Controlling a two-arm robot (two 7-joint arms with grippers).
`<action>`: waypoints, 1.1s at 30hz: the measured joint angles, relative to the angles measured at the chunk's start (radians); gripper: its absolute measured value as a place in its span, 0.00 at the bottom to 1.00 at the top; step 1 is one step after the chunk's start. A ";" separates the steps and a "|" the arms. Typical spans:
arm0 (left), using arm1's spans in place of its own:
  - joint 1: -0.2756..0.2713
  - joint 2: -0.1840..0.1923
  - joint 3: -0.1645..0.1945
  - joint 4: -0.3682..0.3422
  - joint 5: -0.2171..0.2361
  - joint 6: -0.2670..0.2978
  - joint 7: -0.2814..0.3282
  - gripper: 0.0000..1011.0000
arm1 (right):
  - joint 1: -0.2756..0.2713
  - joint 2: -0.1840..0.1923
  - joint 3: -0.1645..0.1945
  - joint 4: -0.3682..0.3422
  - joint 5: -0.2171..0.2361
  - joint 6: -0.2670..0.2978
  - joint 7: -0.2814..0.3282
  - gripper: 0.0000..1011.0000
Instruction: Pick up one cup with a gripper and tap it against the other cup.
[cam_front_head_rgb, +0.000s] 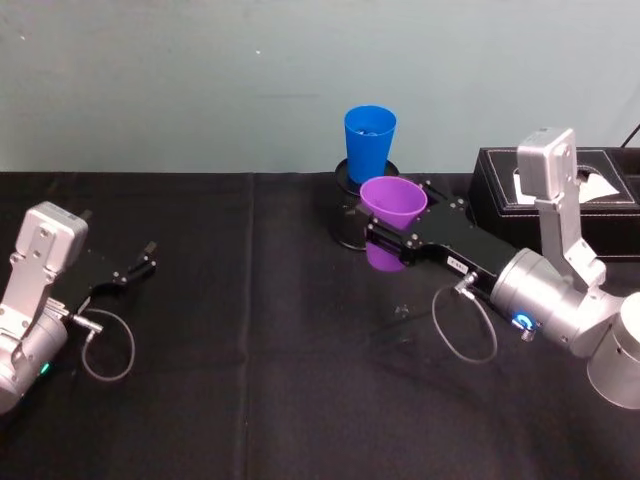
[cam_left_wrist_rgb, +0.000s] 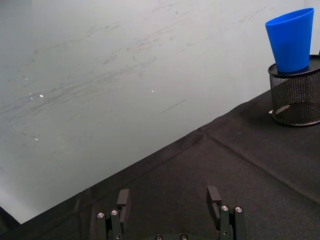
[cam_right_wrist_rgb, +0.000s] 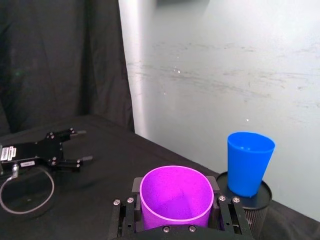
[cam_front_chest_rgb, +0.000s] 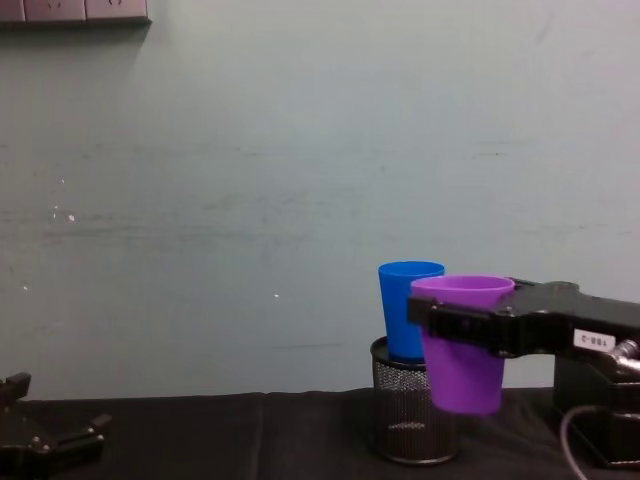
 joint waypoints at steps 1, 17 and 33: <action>0.000 0.000 0.000 0.000 0.000 0.000 0.000 0.99 | 0.010 -0.003 -0.004 0.009 0.000 0.000 0.000 0.74; 0.000 0.000 0.000 0.000 0.000 0.000 0.000 0.99 | 0.180 -0.092 -0.038 0.289 -0.002 -0.098 0.050 0.74; 0.000 0.000 0.000 0.000 0.000 0.000 0.000 0.99 | 0.268 -0.144 -0.048 0.448 -0.010 -0.127 0.062 0.74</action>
